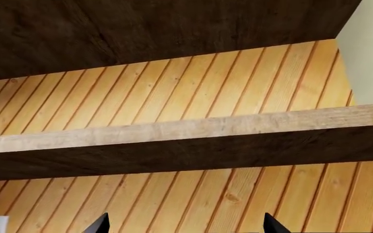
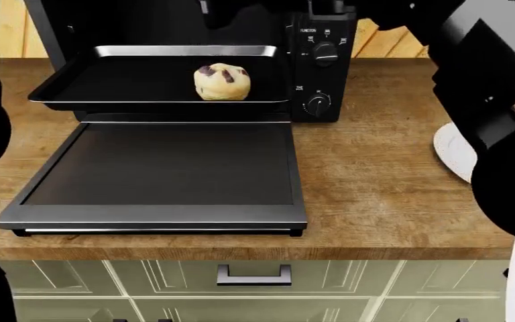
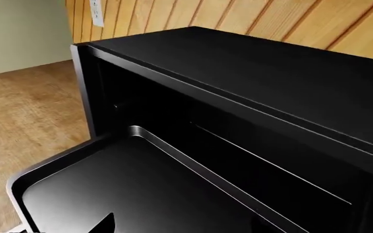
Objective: Place the scone on the tray of the toaster oven.
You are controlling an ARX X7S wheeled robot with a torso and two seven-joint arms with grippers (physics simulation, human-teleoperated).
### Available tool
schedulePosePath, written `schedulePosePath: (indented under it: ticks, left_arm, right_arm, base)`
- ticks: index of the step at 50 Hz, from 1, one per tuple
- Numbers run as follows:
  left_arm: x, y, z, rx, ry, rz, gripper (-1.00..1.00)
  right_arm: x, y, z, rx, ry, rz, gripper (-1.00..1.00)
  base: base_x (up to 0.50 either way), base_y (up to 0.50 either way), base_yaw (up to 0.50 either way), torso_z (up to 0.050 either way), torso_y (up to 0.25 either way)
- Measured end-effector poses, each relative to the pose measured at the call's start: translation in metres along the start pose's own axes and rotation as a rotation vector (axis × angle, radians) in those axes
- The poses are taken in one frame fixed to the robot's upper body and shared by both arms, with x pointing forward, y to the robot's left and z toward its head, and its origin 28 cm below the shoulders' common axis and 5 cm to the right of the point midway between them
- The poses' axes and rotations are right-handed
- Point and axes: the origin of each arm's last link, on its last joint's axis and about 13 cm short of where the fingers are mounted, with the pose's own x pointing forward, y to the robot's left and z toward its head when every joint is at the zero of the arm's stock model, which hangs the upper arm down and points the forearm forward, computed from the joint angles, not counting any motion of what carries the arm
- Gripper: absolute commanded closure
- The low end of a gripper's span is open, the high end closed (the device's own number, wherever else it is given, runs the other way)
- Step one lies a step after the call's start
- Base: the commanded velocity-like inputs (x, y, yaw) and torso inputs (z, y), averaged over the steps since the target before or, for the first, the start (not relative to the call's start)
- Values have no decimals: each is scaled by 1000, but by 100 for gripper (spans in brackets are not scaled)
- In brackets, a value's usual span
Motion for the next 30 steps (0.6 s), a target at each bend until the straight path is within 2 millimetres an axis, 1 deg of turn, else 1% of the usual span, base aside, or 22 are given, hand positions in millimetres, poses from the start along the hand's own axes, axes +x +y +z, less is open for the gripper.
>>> schedulePosePath:
  ticks: [9, 15, 21, 30]
  left_arm:
    - [5, -1, 21, 9, -45, -18, -100]
    - [3, -1, 30, 23, -51, -31, -100]
    - [-3, 5, 38, 52, -32, -39, -100]
    - [-19, 15, 50, 88, 32, -76, -100]
  right_arm:
    - [-11, -3, 14, 0, -114, -56, -100]
    - [-18, -7, 17, 10, -164, -111, -100]
    - [-27, -10, 10, 41, -170, -188, -100]
    - [-46, -5, -11, 96, -110, -266, -100]
  base:
    - [0, 0, 0, 0, 0]
    - [0, 0, 0, 0, 0]
    - [0, 0, 0, 0, 0]
    - [0, 0, 0, 0, 0]
